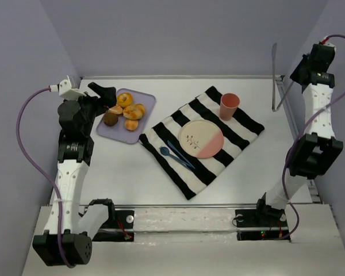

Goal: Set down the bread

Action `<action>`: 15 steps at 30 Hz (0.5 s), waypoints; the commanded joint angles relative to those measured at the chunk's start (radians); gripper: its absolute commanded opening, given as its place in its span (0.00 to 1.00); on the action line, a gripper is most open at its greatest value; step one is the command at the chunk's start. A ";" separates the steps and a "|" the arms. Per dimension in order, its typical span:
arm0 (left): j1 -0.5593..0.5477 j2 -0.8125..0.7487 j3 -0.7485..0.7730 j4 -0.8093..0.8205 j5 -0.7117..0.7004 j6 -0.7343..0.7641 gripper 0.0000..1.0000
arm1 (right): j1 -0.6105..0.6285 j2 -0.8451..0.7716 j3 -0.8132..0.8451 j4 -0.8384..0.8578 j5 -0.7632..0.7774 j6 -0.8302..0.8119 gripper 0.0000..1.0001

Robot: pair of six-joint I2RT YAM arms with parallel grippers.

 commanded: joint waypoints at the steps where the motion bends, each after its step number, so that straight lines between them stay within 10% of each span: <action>1: -0.003 -0.126 -0.033 0.091 0.231 0.025 0.99 | 0.004 -0.289 -0.157 0.092 -0.232 0.071 0.07; 8: -0.135 -0.216 -0.120 0.360 0.525 -0.064 0.99 | 0.038 -0.666 -0.497 0.282 -0.566 0.249 0.07; 15: -0.412 -0.076 -0.059 0.419 0.519 0.009 0.99 | 0.180 -0.840 -0.626 0.377 -0.637 0.358 0.07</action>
